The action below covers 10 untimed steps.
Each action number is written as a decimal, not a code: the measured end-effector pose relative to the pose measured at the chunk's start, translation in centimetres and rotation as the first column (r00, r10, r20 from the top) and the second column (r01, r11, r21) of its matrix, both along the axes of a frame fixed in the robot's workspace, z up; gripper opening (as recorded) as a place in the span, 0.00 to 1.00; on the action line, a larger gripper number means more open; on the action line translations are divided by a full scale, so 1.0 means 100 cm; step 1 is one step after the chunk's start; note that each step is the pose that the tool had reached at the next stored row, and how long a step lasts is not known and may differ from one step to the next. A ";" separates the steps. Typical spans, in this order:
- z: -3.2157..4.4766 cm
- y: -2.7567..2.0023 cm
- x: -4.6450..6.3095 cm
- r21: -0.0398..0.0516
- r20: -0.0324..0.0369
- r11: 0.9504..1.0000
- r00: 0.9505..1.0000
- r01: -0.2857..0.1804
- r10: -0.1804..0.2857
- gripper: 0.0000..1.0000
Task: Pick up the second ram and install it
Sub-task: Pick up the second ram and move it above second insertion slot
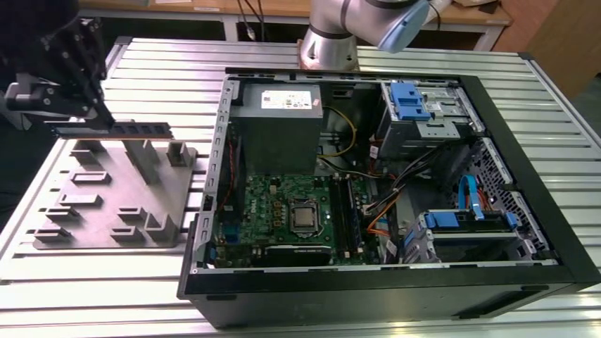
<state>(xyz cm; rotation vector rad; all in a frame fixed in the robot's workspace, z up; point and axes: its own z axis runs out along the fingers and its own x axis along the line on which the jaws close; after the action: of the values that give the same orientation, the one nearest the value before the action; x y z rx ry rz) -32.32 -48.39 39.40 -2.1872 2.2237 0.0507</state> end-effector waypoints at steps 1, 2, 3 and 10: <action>0.0000 0.0000 0.003 0.000 0.000 1.000 1.000 0.000 0.000 0.08; -0.0001 0.0000 0.006 0.000 0.000 1.000 1.000 0.000 0.000 0.08; -0.0001 0.0000 0.009 0.000 0.000 1.000 1.000 0.000 0.000 0.08; -0.0005 0.0000 0.031 0.000 0.000 1.000 1.000 0.000 0.000 0.08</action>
<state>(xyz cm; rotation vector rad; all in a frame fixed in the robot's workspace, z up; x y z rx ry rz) -29.22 -48.39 39.35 -2.1868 2.2241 0.0506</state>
